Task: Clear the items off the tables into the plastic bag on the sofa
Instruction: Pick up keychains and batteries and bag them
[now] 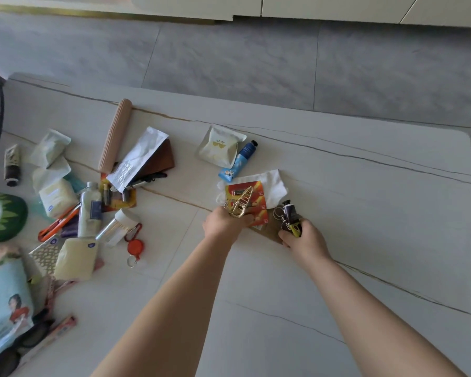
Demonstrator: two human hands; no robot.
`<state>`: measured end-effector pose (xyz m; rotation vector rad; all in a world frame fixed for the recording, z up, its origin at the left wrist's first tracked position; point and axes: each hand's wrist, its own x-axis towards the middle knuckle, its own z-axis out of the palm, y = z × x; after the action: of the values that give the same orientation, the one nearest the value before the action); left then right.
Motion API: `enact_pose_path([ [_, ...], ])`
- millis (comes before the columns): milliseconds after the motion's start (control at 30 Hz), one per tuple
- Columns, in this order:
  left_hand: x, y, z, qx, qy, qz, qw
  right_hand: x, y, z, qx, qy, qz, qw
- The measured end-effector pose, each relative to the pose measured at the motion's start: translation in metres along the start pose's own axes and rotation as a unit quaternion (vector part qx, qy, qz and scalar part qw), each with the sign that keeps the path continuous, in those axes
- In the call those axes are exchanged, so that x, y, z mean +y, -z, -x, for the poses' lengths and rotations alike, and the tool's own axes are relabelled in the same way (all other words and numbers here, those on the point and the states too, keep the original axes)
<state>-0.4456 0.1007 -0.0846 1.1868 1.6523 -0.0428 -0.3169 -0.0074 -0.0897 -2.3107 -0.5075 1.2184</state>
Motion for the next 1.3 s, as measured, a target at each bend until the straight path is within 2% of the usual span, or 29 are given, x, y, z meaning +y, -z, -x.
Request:
enact_pose_path([
  [100, -0.006, 0.002, 0.005, -0.006, -0.013, 0.024, 1.000, -0.002, 0.002, -0.001, -0.012, -0.003, 0.009, 1.000],
  [300, -0.015, 0.027, 0.043, -0.070, -0.008, 0.115, 0.991, -0.008, 0.008, 0.021, -0.051, 0.004, 0.028, 0.998],
  [567, -0.028, 0.089, 0.125, -0.075, 0.049, 0.218, 0.972, -0.049, 0.013, 0.102, -0.128, 0.031, -0.052, 0.990],
  [833, -0.055, 0.184, 0.245, -0.012, 0.068, 0.305, 0.950, -0.127, 0.008, 0.228, -0.237, 0.075, -0.027, 0.968],
  [1100, -0.106, 0.267, 0.369, 0.089, 0.082, 0.437, 0.891, -0.194, -0.026, 0.349, -0.369, 0.147, 0.032, 0.917],
  [1300, -0.155, 0.313, 0.461, 0.175, 0.062, 0.507, 0.842, -0.223, -0.074, 0.439, -0.434, 0.198, 0.104, 0.873],
])
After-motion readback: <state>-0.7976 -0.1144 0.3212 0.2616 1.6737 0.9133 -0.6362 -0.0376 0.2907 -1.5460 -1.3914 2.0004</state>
